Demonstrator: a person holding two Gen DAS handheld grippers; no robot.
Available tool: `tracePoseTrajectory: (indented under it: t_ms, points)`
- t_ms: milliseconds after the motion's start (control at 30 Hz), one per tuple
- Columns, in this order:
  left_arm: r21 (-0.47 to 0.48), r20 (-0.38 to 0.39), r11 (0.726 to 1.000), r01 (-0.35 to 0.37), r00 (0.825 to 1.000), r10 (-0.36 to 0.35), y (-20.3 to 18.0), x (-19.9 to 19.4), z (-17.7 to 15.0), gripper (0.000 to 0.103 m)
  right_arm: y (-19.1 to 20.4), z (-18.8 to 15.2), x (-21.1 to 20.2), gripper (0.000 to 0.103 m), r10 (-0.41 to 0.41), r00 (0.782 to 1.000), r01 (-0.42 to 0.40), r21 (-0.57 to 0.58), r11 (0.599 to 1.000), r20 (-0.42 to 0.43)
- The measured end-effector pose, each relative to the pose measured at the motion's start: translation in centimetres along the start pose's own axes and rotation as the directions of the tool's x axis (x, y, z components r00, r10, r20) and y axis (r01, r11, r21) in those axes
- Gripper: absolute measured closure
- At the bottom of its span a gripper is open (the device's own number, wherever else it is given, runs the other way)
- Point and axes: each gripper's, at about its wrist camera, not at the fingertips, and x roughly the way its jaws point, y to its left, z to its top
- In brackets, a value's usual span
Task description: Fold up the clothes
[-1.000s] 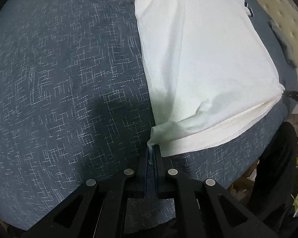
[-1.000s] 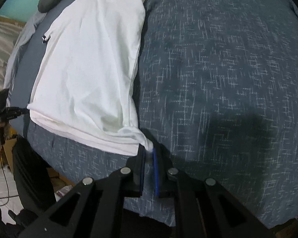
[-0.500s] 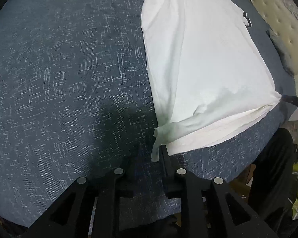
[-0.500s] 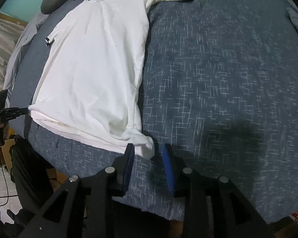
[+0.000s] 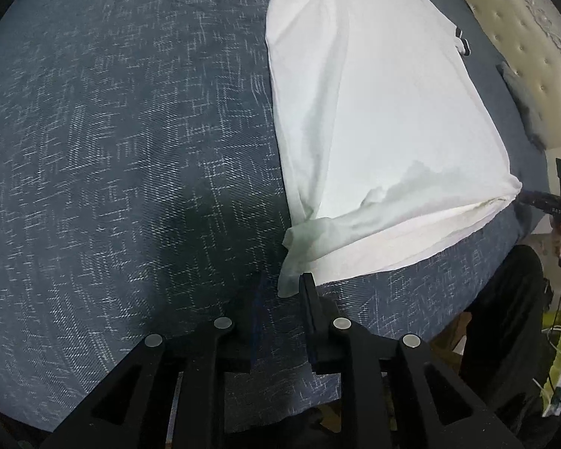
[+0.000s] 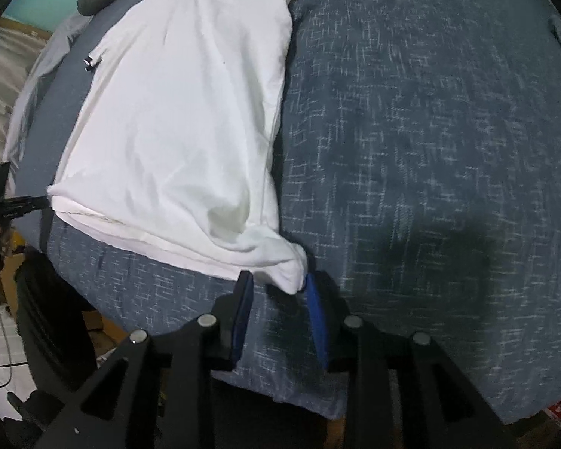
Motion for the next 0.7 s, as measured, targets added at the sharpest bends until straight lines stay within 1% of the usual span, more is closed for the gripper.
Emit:
tracePoseTrajectory:
  t_ms: [67, 133, 200, 267, 333, 433, 600, 700]
  points:
    - [0.005, -0.008, 1.0, 0.006, 1.0, -0.006, -0.1, 0.3, 0.0, 0.084, -0.2, -0.1, 0.2, 0.086, 0.011, 1.0, -0.011, 0.015, 1.0, -0.003]
    - [0.02, -0.013, 1.0, 0.02, 1.0, -0.02, -0.4, 0.4, 0.0, 0.088, -0.4, -0.1, 0.4, 0.088, 0.018, 1.0, -0.018, 0.03, 0.999, -0.009]
    - [0.029, -0.015, 0.999, 0.027, 1.0, -0.026, -0.6, 0.3, 0.0, 0.094, -0.7, -0.1, 0.3, 0.09, 0.029, 1.0, -0.028, 0.038, 0.999, -0.01]
    - [0.034, -0.014, 0.999, 0.031, 0.999, -0.03, -0.6, 0.0, 0.0, 0.097, -1.3, -0.2, -0.2, 0.093, 0.038, 0.999, -0.037, 0.039, 0.999, -0.009]
    - [0.036, -0.011, 0.999, 0.033, 0.999, -0.033, -0.6, -0.5, 0.0, 0.098, -1.5, -0.2, -0.6, 0.096, 0.042, 0.999, -0.042, 0.037, 0.998, -0.007]
    - [0.038, -0.007, 0.999, 0.037, 0.999, -0.037, -0.6, -1.4, 0.1, 0.098, -0.8, 0.1, -1.2, 0.098, 0.052, 0.999, -0.052, 0.037, 0.998, 0.0]
    - [0.047, -0.001, 0.998, 0.048, 0.999, -0.048, -0.6, -3.0, 0.0, 0.099, -1.0, -0.4, -2.5, 0.099, 0.068, 0.998, -0.068, 0.038, 0.997, -0.009]
    - [0.062, -0.008, 0.997, 0.052, 0.999, -0.052, -0.4, -4.1, 0.1, 0.099, 0.0, -0.6, -3.2, 0.099, 0.111, 0.994, -0.11, 0.05, 0.993, -0.009]
